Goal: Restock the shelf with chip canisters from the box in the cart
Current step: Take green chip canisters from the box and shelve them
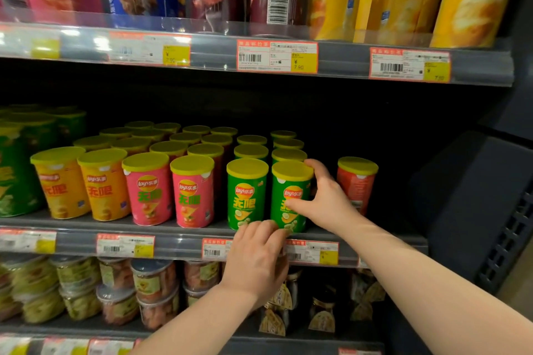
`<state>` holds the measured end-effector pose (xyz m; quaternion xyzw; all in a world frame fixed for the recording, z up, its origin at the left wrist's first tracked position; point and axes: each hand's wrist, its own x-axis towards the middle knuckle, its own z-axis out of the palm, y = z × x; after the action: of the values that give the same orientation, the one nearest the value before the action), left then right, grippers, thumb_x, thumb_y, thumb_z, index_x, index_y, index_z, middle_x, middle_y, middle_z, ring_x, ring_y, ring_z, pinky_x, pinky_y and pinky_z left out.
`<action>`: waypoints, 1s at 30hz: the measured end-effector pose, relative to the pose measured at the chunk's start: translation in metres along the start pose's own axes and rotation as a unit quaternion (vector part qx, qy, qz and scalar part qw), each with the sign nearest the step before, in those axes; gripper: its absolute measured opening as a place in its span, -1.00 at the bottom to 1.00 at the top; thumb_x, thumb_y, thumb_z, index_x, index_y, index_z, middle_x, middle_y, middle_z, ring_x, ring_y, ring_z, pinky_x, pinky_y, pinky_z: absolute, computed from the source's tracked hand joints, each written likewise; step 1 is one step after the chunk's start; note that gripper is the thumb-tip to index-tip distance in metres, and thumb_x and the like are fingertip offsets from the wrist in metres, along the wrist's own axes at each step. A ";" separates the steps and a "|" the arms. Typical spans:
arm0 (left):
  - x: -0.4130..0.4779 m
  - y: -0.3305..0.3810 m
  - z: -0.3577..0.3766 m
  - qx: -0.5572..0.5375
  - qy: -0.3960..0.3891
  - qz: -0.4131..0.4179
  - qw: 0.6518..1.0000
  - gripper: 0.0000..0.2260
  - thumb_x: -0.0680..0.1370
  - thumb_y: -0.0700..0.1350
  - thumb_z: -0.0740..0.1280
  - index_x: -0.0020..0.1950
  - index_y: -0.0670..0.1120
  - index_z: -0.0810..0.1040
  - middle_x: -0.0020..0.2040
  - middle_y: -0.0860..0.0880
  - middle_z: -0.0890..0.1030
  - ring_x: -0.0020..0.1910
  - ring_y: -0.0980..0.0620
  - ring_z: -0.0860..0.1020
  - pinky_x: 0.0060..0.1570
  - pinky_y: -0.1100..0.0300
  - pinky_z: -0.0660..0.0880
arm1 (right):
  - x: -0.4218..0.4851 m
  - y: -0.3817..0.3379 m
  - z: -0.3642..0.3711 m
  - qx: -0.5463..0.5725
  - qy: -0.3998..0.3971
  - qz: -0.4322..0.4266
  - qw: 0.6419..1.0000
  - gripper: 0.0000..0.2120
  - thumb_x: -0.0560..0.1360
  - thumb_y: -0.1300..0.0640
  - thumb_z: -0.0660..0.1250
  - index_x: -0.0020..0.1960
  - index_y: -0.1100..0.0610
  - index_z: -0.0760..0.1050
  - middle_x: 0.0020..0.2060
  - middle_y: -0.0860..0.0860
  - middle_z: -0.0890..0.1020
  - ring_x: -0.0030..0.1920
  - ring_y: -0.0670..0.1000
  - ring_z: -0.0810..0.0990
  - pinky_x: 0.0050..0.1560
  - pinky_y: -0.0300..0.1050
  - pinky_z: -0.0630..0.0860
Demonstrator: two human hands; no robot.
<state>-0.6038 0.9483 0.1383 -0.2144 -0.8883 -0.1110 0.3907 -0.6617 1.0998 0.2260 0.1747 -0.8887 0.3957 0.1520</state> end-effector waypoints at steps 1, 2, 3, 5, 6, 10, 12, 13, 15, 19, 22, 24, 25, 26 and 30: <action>0.000 0.000 0.001 0.002 0.003 0.002 1.000 -0.67 0.39 0.03 0.24 0.11 -0.03 0.44 -0.05 -0.02 0.54 -0.09 -0.05 0.50 -0.03 0.13 0.33 | 0.000 -0.001 0.000 0.006 -0.005 0.000 1.000 -0.21 0.36 0.07 0.50 0.46 -0.02 0.15 0.31 0.04 0.45 0.25 0.03 0.47 0.07 -0.19 0.50; -0.001 -0.001 0.002 0.003 0.004 0.002 1.000 -0.67 0.38 0.03 0.25 0.11 -0.03 0.46 -0.05 -0.02 0.54 -0.09 -0.06 0.50 -0.03 0.13 0.33 | -0.001 -0.001 -0.001 0.007 -0.006 -0.002 1.000 -0.20 0.36 0.06 0.50 0.47 -0.02 0.14 0.32 0.04 0.44 0.26 0.03 0.46 0.07 -0.19 0.49; -0.001 -0.001 0.002 0.002 0.004 0.002 1.000 -0.67 0.38 0.02 0.25 0.11 -0.04 0.47 -0.05 -0.02 0.54 -0.09 -0.05 0.50 -0.03 0.13 0.33 | -0.002 -0.001 -0.001 0.000 -0.001 -0.004 1.000 -0.19 0.36 0.04 0.50 0.47 -0.01 0.14 0.33 0.03 0.43 0.27 0.03 0.45 0.11 -0.19 0.47; -0.001 -0.001 0.002 0.004 0.006 0.000 1.000 -0.67 0.38 0.03 0.24 0.10 -0.04 0.49 -0.05 -0.02 0.54 -0.08 -0.05 0.50 -0.03 0.13 0.34 | -0.004 -0.003 -0.006 -0.025 0.038 -0.006 0.999 -0.23 0.36 -0.03 0.50 0.46 0.03 0.20 0.29 0.02 0.43 0.21 0.02 0.47 0.09 -0.20 0.42; -0.002 -0.001 0.003 0.004 0.005 -0.002 1.000 -0.66 0.38 0.03 0.23 0.11 -0.04 0.49 -0.05 -0.02 0.54 -0.08 -0.05 0.50 -0.02 0.13 0.34 | -0.005 -0.004 -0.011 -0.029 0.075 -0.008 0.997 -0.29 0.37 -0.03 0.49 0.42 0.06 0.27 0.25 0.03 0.44 0.13 0.01 0.48 0.03 -0.22 0.39; -0.002 0.000 0.003 0.009 -0.003 -0.010 1.000 -0.66 0.38 0.07 0.21 0.09 -0.03 0.51 -0.04 0.00 0.54 -0.06 -0.03 0.49 0.00 0.13 0.40 | 0.000 0.001 -0.044 -0.095 0.183 -0.042 0.978 -0.58 0.42 0.13 0.42 0.26 0.13 0.47 0.22 0.09 0.44 0.17 0.11 0.46 0.12 -0.11 0.39; -0.002 0.001 0.002 0.019 -0.010 -0.016 1.000 -0.64 0.38 0.09 0.19 0.08 -0.02 0.53 -0.04 0.02 0.54 -0.06 0.00 0.46 -0.01 0.14 0.44 | 0.006 0.009 -0.060 -0.146 0.153 0.000 0.977 -0.52 0.42 0.15 0.39 0.33 0.07 0.41 0.33 0.08 0.35 0.31 0.16 0.34 0.25 -0.02 0.32; -0.002 0.001 0.002 0.020 -0.008 -0.016 1.000 -0.64 0.38 0.09 0.20 0.08 -0.02 0.53 -0.04 0.02 0.54 -0.05 0.01 0.45 0.01 0.15 0.41 | 0.009 0.014 -0.066 -0.155 0.129 0.031 0.979 -0.47 0.42 0.15 0.38 0.37 0.04 0.36 0.38 0.08 0.30 0.36 0.17 0.27 0.29 0.01 0.29; -0.002 0.000 0.003 0.019 -0.001 -0.009 1.000 -0.65 0.36 0.08 0.27 0.09 -0.03 0.53 -0.04 0.01 0.54 -0.05 0.01 0.42 0.03 0.17 0.33 | 0.014 0.024 -0.073 -0.137 0.086 0.092 0.982 -0.38 0.44 0.18 0.37 0.45 0.01 0.25 0.45 0.08 0.19 0.43 0.19 0.19 0.34 0.07 0.29; -0.003 0.000 0.004 0.030 -0.011 -0.007 0.999 -0.53 0.24 0.06 0.50 0.10 -0.02 0.54 -0.03 0.03 0.55 -0.04 0.02 0.44 0.02 0.15 0.46 | 0.018 0.038 -0.077 0.022 0.035 0.176 0.984 -0.31 0.51 0.27 0.32 0.52 0.01 0.07 0.45 0.17 0.25 0.41 0.24 0.28 0.31 0.14 0.35; -0.003 0.001 0.005 0.032 -0.011 -0.007 0.999 -0.49 0.20 0.05 0.53 0.10 -0.02 0.53 -0.03 0.02 0.55 -0.04 0.02 0.43 0.05 0.16 0.41 | 0.020 0.042 -0.070 0.078 0.047 0.181 0.979 -0.22 0.46 0.25 0.41 0.53 0.05 0.05 0.41 0.19 0.33 0.39 0.22 0.34 0.29 0.13 0.37; -0.003 0.000 0.006 0.036 -0.005 -0.003 0.999 -0.48 0.20 0.04 0.53 0.10 -0.02 0.50 -0.03 0.01 0.55 -0.04 0.02 0.41 0.06 0.18 0.33 | 0.022 0.043 -0.062 0.071 0.054 0.189 0.978 -0.13 0.39 0.19 0.49 0.53 0.07 0.04 0.42 0.19 0.32 0.39 0.22 0.34 0.30 0.14 0.37; -0.003 0.000 0.006 0.036 -0.003 -0.002 0.999 -0.47 0.20 0.03 0.53 0.11 -0.02 0.49 -0.03 0.01 0.55 -0.03 0.02 0.40 0.06 0.17 0.31 | 0.023 0.044 -0.057 0.079 0.045 0.194 0.977 -0.11 0.38 0.18 0.50 0.53 0.07 0.03 0.42 0.18 0.32 0.39 0.21 0.34 0.31 0.13 0.35; -0.003 0.000 0.007 0.035 -0.002 -0.001 0.999 -0.47 0.20 0.03 0.52 0.12 -0.02 0.48 -0.03 0.00 0.55 -0.03 0.02 0.40 0.06 0.17 0.31 | 0.024 0.047 -0.053 0.095 0.029 0.201 0.975 -0.12 0.40 0.18 0.48 0.53 0.08 0.02 0.41 0.17 0.33 0.39 0.20 0.34 0.32 0.11 0.34; -0.003 0.000 0.007 0.035 0.000 0.001 0.999 -0.45 0.21 0.00 0.51 0.14 -0.01 0.43 -0.03 0.00 0.55 -0.03 0.01 0.41 0.05 0.16 0.32 | 0.024 0.058 -0.046 0.118 -0.046 0.217 0.968 -0.24 0.48 0.24 0.37 0.52 0.13 0.00 0.40 0.18 0.36 0.39 0.16 0.35 0.34 0.03 0.31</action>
<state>-0.6064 0.9502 0.1313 -0.2010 -0.8914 -0.0792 0.3984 -0.7020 1.1661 0.2278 0.0127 -0.8587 0.5124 0.0000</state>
